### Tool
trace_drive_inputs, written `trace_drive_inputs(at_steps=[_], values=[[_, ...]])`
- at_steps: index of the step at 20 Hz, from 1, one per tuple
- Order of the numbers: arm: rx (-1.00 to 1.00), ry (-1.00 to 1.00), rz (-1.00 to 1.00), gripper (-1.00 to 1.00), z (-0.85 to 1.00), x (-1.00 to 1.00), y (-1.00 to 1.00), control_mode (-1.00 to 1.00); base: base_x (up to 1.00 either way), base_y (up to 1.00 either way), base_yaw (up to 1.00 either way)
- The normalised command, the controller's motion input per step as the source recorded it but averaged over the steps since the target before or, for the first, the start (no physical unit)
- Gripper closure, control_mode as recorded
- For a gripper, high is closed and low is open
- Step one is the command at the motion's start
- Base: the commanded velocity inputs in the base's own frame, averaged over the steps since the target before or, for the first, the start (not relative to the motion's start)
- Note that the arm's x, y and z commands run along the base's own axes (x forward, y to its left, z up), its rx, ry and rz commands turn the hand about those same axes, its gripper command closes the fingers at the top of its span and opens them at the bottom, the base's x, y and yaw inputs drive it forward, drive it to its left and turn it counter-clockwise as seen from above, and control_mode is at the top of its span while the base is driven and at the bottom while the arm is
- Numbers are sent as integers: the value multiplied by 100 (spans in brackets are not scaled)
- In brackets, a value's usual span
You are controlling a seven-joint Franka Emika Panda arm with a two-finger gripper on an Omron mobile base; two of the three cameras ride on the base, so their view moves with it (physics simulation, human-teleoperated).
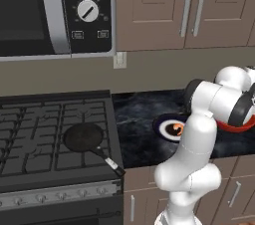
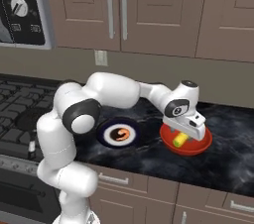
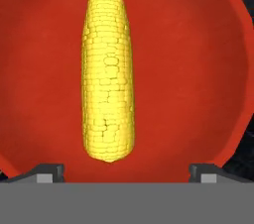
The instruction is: Place the shrimp on the plate and place the corn on the same plate.
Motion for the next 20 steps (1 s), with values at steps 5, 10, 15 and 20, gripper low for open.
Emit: trace_drive_inputs(at_steps=[5, 10, 15, 20], values=[[0, 0, 1, -100, 0, 16, 0, -100, 13, -1, 2], [0, 0, 6, -100, -16, 33, -22, -100, 0, 0, 0], [1, 0, 8, -100, -30, 30, -32, -100, 0, 0, 0], [3, 0, 2, -100, -20, 5, -13, -100, 0, 0, 0]])
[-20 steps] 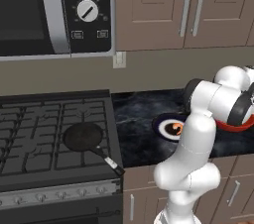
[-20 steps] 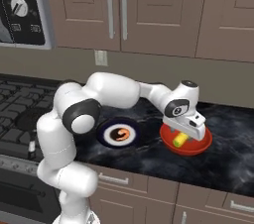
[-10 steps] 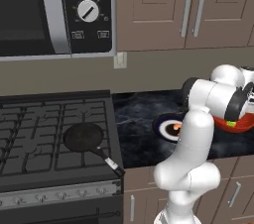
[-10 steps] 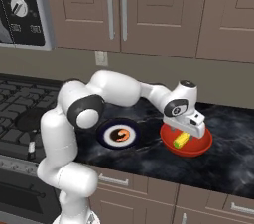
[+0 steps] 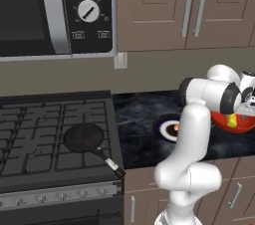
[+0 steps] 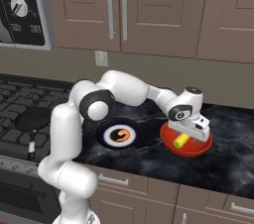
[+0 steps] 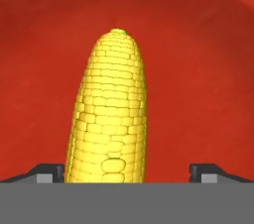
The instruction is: Place the shrimp on the plate and place the corn on the same plate.
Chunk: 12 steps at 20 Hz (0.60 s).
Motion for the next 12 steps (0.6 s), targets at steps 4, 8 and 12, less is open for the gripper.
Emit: trace_drive_inputs(at_steps=[4, 8, 12], values=[[0, 0, 0, 100, -13, 11, 0, -100, 0, 0, 0], [-1, 0, -1, 100, 4, 0, 1, -100, 0, 0, 0], [0, 0, -4, 100, 72, -31, 22, -100, 0, 0, 0]])
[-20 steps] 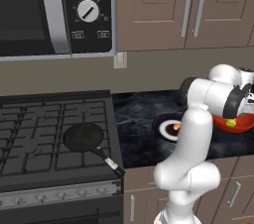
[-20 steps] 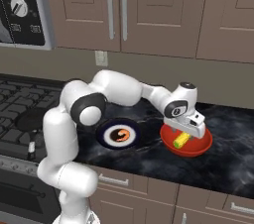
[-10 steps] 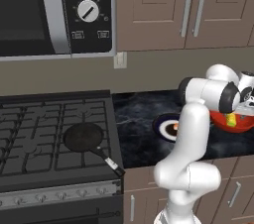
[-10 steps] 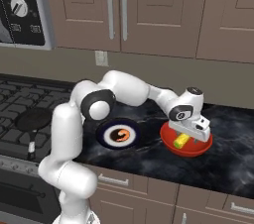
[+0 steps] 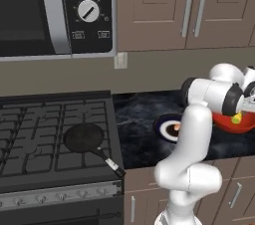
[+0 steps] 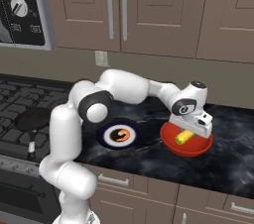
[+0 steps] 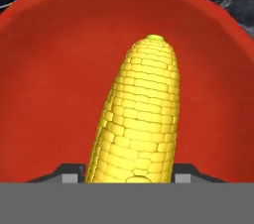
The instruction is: Place the shrimp on the plate and place the corn on the same plate.
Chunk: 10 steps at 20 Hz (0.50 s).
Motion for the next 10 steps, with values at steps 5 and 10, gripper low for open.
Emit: trace_drive_inputs(at_steps=[5, 10], values=[[6, -1, -4, 100, 55, -49, 85, -100, 0, 0, 0], [0, 3, 2, 100, 19, -19, 100, -100, 0, 0, 0]])
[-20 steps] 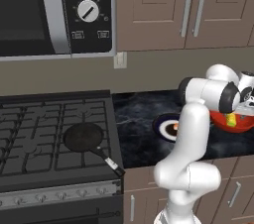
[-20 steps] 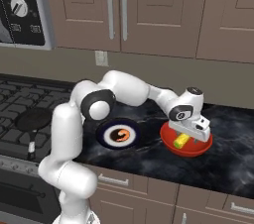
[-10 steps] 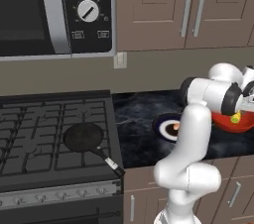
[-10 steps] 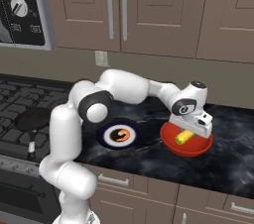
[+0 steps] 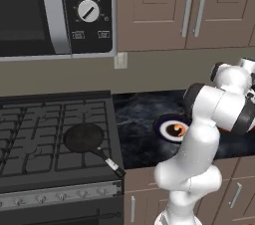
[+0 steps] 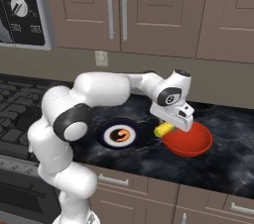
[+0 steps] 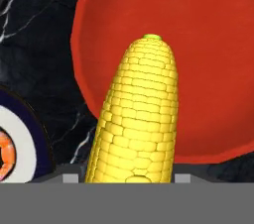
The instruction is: Place the shrimp on the plate and place the corn on the same plate.
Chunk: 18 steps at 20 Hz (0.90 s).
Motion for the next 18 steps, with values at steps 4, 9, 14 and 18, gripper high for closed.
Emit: trace_drive_inputs(at_steps=[4, 9, 14, 18], values=[[-2, -11, 9, 100, 39, -33, 100, -100, 0, 0, 0], [-12, -4, 6, 100, 0, -46, 100, -100, 0, 0, 0], [-21, 0, 6, 100, 1, -19, 100, -100, 0, 0, 0], [-14, 10, 20, 100, 0, 7, 97, -100, 0, 0, 0]])
